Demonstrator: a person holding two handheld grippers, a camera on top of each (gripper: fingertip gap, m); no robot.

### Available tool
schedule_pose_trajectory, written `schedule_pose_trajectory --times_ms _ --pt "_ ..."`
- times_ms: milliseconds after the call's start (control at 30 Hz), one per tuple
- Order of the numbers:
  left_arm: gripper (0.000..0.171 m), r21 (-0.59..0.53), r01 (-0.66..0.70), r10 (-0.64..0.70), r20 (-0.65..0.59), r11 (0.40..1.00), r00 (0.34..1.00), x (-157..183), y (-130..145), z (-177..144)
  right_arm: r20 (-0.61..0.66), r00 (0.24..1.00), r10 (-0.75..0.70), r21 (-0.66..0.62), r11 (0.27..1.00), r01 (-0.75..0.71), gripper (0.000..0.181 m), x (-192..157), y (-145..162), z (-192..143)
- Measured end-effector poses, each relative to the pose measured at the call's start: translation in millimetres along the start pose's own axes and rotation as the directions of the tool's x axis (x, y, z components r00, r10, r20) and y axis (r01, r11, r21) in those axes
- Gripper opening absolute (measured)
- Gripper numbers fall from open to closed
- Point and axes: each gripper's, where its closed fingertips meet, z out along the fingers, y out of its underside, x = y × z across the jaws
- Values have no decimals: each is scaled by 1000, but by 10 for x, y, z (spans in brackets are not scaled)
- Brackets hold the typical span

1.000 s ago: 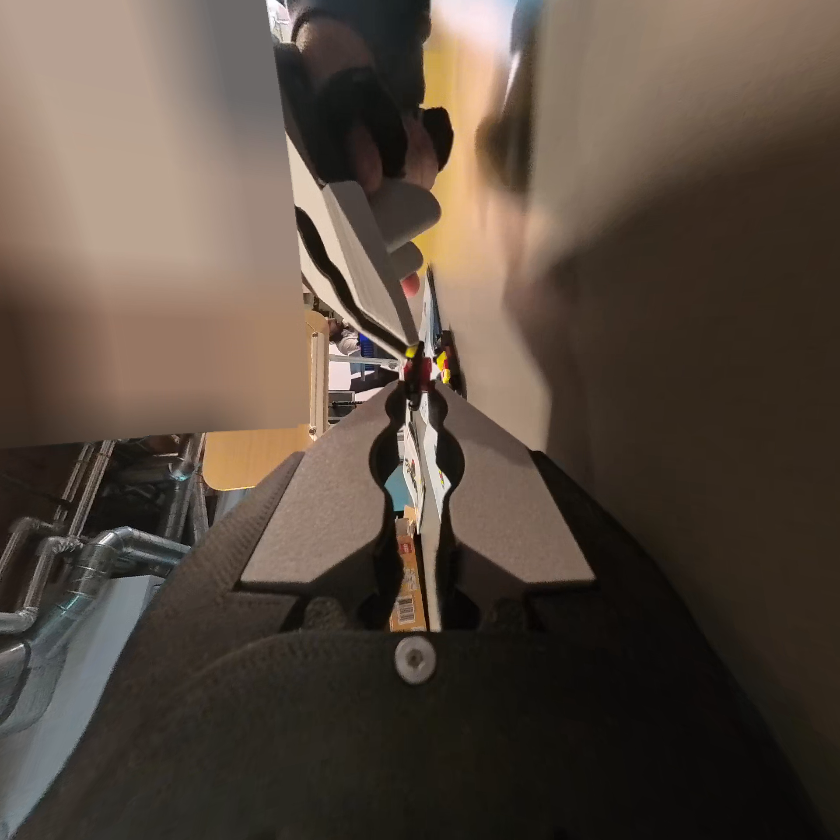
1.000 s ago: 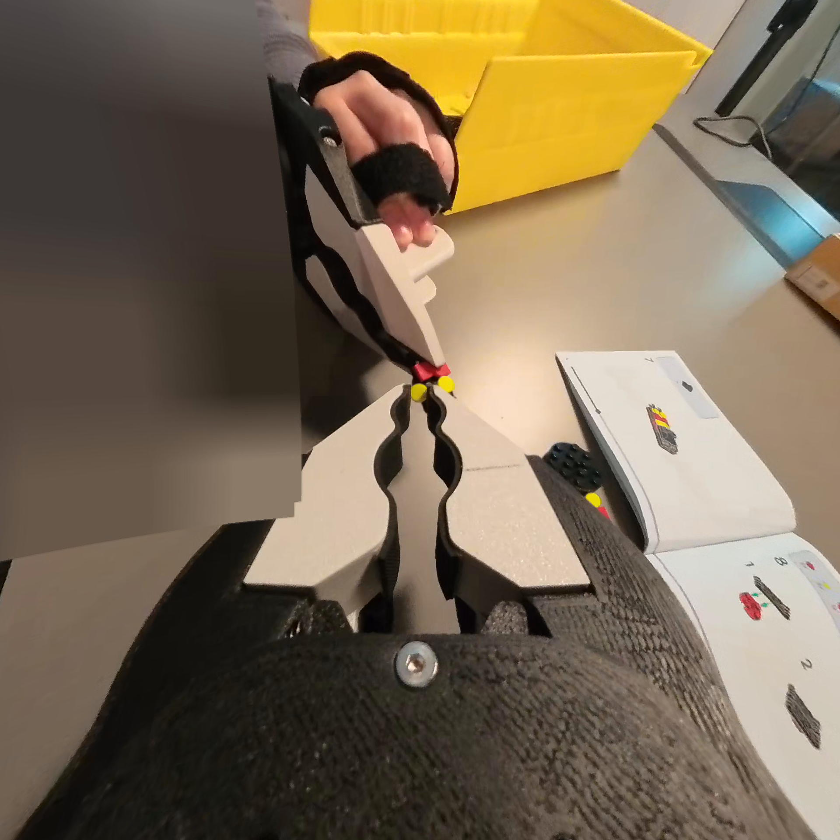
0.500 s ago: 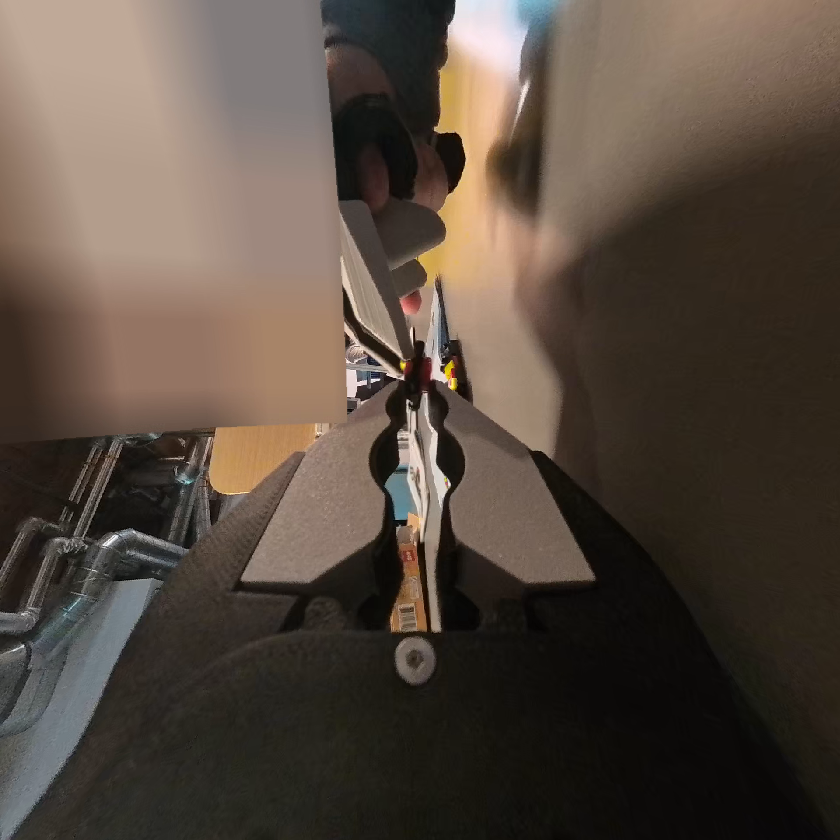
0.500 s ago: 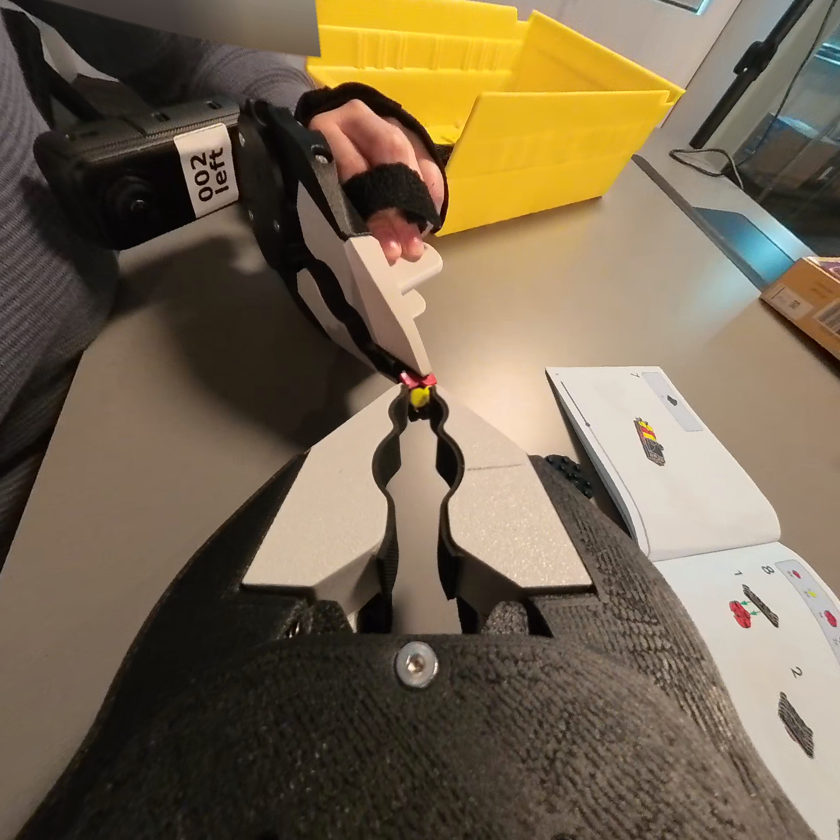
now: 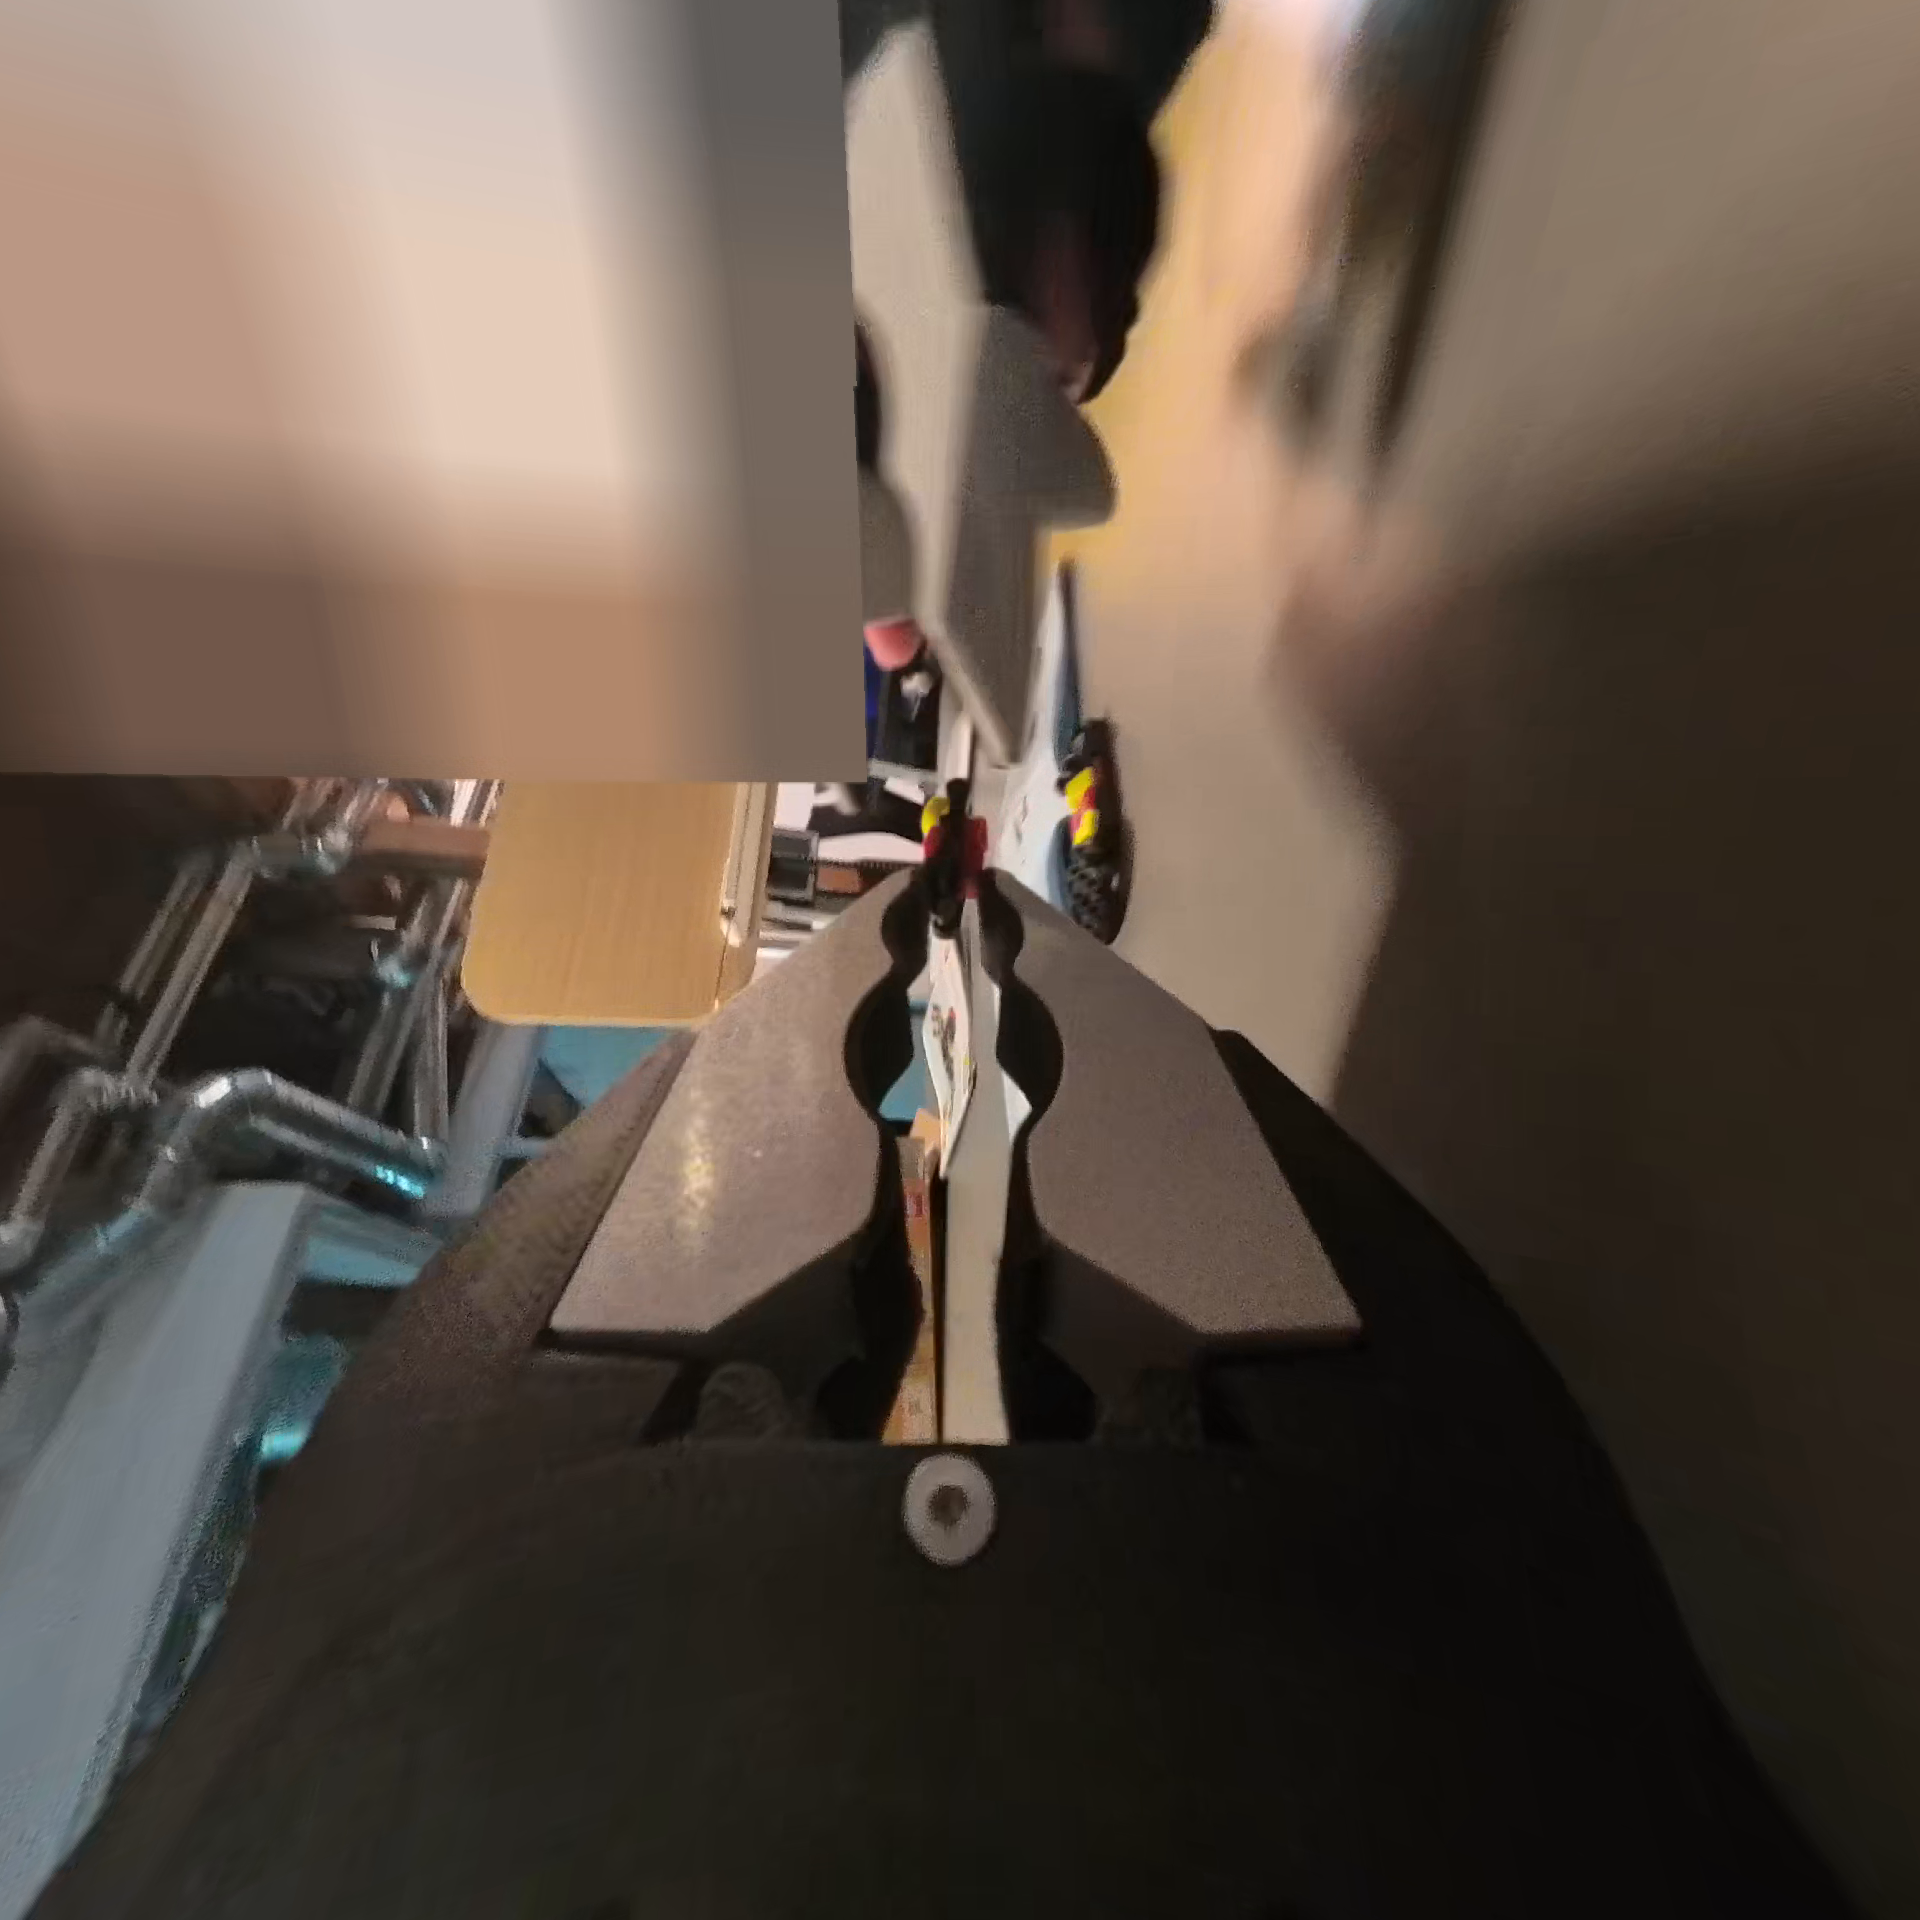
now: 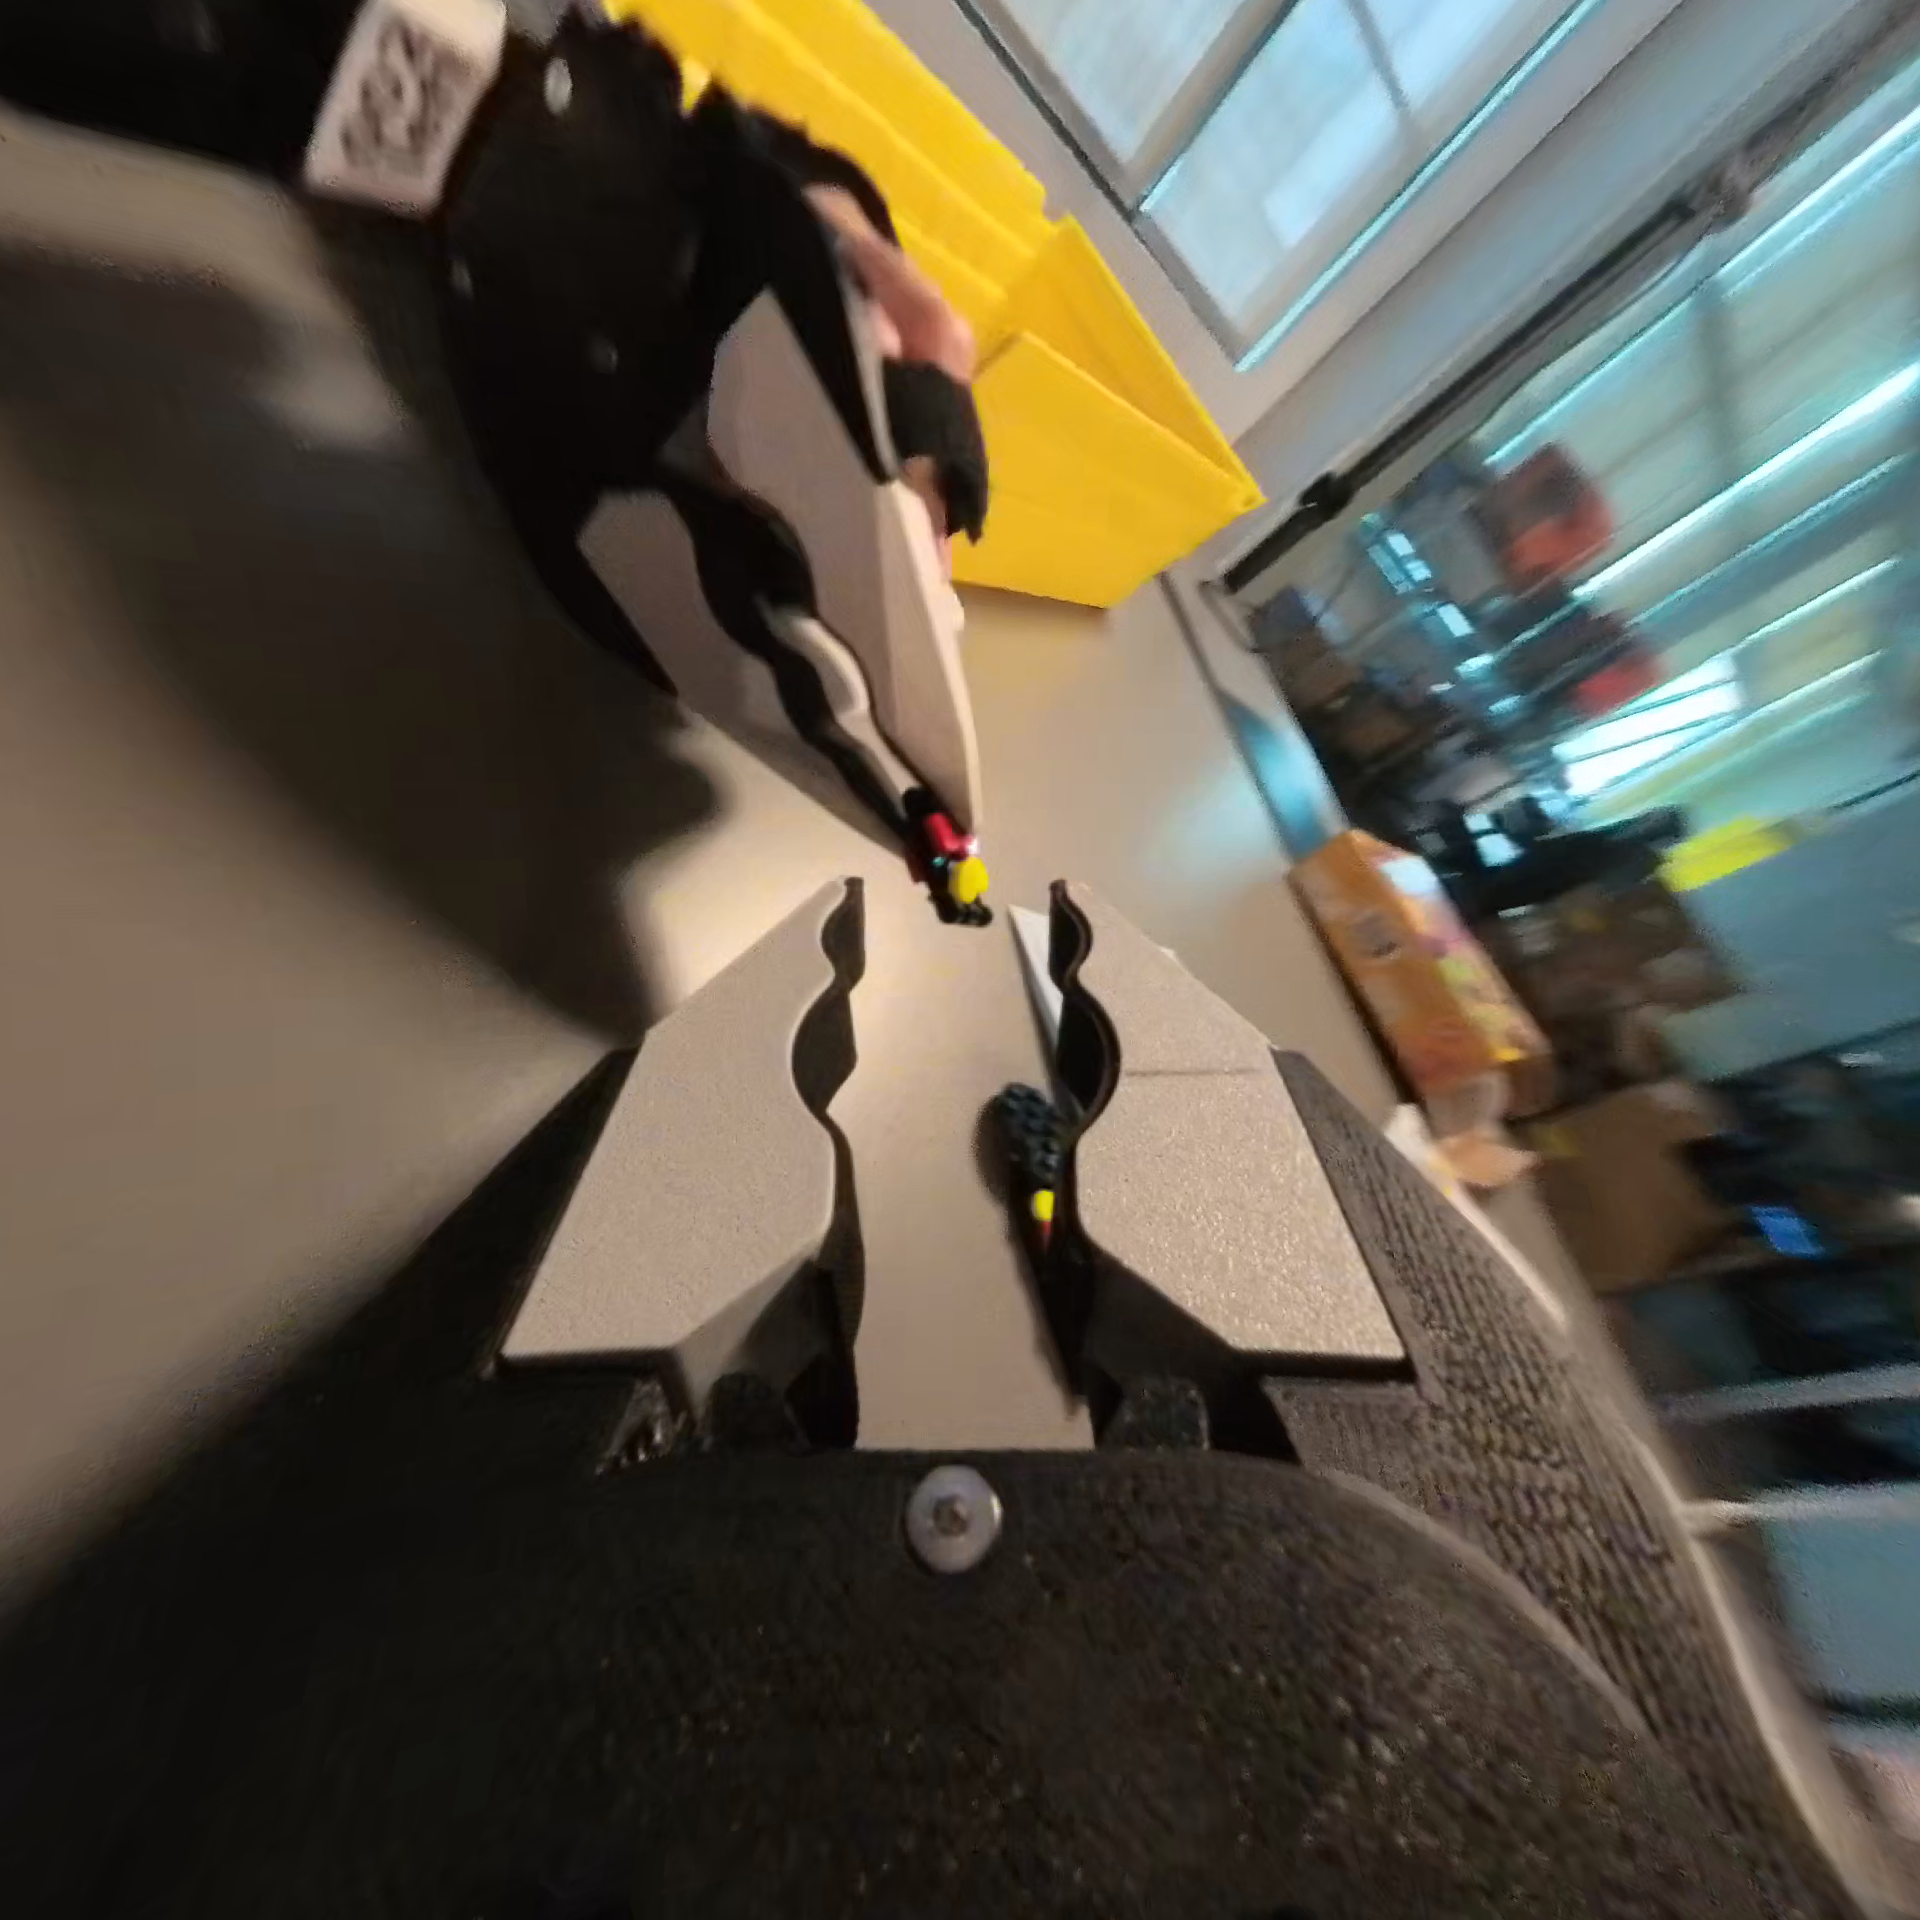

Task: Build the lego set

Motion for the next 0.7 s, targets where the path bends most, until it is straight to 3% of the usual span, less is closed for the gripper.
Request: schedule_pose_trajectory --times_ms 233,700 --pt "8 -9 18 -18 7 1000 1000 -27 25 6 -107 970 -220 -47 975 216 22 4 -26 52" --pt "8 -12 19 -19 -4 1000 1000 -15 29 11 -97 962 -255 -84 965 248 14 -46 14 106"
